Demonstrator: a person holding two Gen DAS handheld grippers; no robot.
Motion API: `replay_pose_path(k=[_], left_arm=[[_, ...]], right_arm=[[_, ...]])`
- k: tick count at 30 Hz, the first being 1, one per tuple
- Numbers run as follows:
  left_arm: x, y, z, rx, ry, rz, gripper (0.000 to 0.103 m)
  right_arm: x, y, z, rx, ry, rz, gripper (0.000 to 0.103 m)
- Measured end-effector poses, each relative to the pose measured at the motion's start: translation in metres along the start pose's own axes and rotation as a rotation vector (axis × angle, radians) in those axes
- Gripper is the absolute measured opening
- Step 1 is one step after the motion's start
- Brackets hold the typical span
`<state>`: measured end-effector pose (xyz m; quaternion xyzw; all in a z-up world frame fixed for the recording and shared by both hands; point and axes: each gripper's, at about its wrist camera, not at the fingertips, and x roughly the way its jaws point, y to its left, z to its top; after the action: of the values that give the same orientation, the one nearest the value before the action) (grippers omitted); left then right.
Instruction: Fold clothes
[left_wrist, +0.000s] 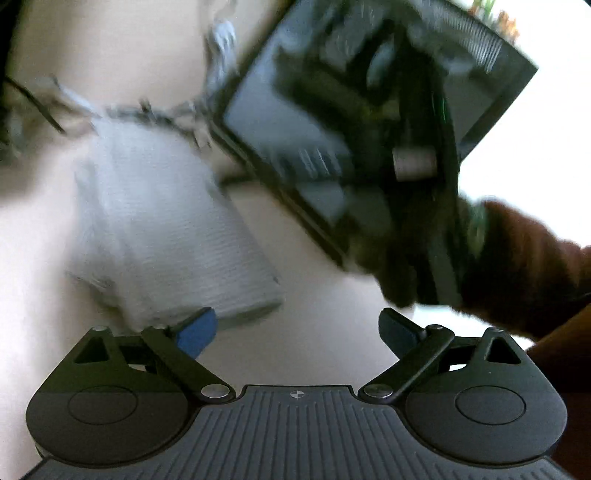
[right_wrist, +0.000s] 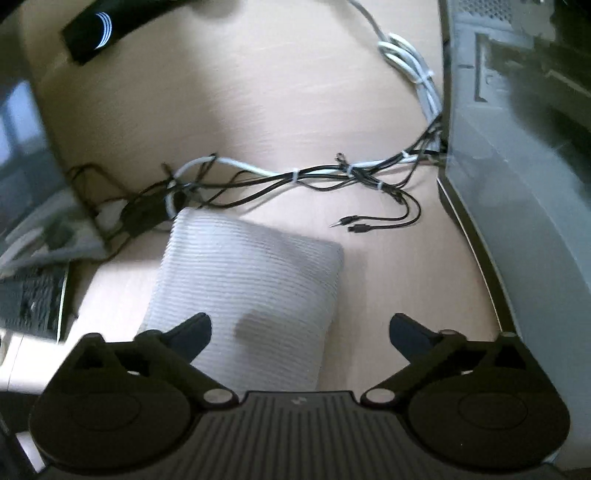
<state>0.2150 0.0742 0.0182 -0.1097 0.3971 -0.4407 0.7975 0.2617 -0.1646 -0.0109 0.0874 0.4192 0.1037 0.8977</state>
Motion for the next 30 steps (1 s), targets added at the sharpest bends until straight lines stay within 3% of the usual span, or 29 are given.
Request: replay_pose_path(k=[4,7,10,11,14,17,21,22,25,27,30], left_arm=[[-0.013,0.042,0.022,-0.137,-0.092,0.158,0.102],[0.013,0.066,0.036,-0.183,-0.077,0.266,0.102],[0.052,0.084,0.037,-0.192,0.026,0.335,0.102],[0.063,0.088,0.036,-0.195,0.057,0.341,0.102],[0.075,0.082,0.028,-0.201,0.085,0.253,0.102],[0.085,0.052,0.011,-0.123,0.111,0.228,0.102],[0.092,0.024,-0.009,-0.161,0.154,0.02,0.101],[0.091,0.018,-0.012,-0.148,0.157,0.003,0.101],[0.077,0.012,-0.017,-0.102,0.135,0.059,0.101],[0.057,0.028,-0.021,-0.161,0.098,0.144,0.101],[0.032,0.056,-0.023,-0.281,0.032,0.272,0.101]], right_arm=[[0.004,-0.009,-0.027,0.091,0.057,0.072,0.103],[0.018,-0.013,-0.043,0.19,0.095,0.111,0.102],[0.022,-0.013,-0.049,0.174,0.1,0.128,0.091],[0.021,-0.012,-0.049,0.154,0.097,0.13,0.088],[0.003,-0.013,-0.038,0.084,0.038,0.065,0.086],[-0.016,-0.015,-0.024,0.03,-0.046,-0.021,0.091],[-0.028,-0.009,-0.011,-0.039,-0.108,-0.085,0.094],[-0.03,-0.005,-0.01,-0.067,-0.119,-0.102,0.094],[-0.039,0.017,-0.017,-0.213,-0.172,-0.141,0.094],[-0.045,0.039,-0.03,-0.335,-0.205,-0.154,0.093],[-0.04,0.073,-0.055,-0.475,-0.189,-0.138,0.082]])
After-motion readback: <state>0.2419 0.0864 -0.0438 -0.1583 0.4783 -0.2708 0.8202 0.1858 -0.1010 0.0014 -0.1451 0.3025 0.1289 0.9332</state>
